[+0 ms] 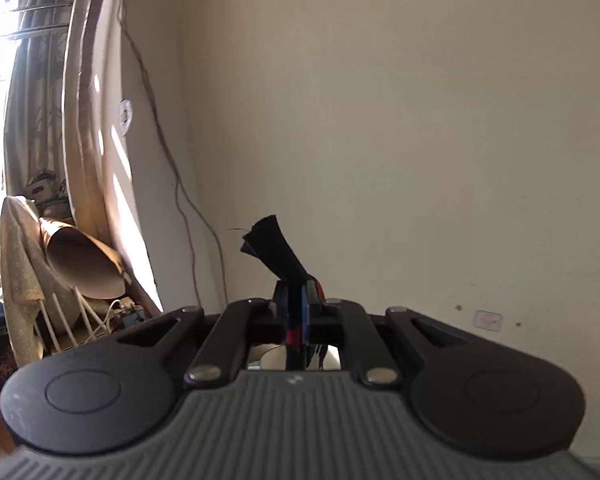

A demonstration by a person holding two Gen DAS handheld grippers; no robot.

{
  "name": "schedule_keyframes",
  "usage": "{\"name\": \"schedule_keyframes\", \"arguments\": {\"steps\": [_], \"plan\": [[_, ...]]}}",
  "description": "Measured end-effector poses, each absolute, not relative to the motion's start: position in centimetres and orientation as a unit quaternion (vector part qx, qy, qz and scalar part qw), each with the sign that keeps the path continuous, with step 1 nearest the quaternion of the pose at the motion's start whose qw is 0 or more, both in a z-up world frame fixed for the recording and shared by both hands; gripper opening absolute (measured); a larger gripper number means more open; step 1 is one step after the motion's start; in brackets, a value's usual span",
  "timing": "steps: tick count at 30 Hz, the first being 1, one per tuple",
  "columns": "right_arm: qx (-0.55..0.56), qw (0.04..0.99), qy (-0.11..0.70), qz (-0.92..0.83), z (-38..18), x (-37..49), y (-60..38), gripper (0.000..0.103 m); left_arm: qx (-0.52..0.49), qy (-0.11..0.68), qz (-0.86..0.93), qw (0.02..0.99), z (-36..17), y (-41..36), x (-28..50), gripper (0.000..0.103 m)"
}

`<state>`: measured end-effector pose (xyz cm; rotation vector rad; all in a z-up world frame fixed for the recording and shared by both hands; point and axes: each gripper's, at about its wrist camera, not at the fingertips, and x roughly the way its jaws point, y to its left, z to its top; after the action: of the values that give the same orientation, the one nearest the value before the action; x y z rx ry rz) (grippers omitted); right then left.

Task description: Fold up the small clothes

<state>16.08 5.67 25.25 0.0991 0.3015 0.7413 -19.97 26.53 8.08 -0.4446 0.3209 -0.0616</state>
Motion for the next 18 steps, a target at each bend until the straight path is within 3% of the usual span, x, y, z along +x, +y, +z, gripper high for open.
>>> {"name": "schedule_keyframes", "arguments": {"steps": [4,9,14,18], "plan": [[0.101,0.941,0.165,0.279,21.8,16.5,-5.2,0.009,-0.217,0.169,-0.068,0.959,8.3,25.3,-15.1,0.090],[0.172,0.939,0.219,0.201,13.5,13.3,-15.3,0.009,-0.243,0.200,-0.096,0.944,8.5,23.2,-7.2,0.090],[0.229,0.919,0.279,0.157,4.9,11.1,-19.1,0.009,-0.256,0.262,-0.082,0.927,6.9,20.9,2.9,0.090],[0.244,0.916,0.287,0.138,3.0,11.9,-20.6,0.009,-0.229,0.311,-0.055,0.921,4.6,18.3,9.0,0.090]]}}
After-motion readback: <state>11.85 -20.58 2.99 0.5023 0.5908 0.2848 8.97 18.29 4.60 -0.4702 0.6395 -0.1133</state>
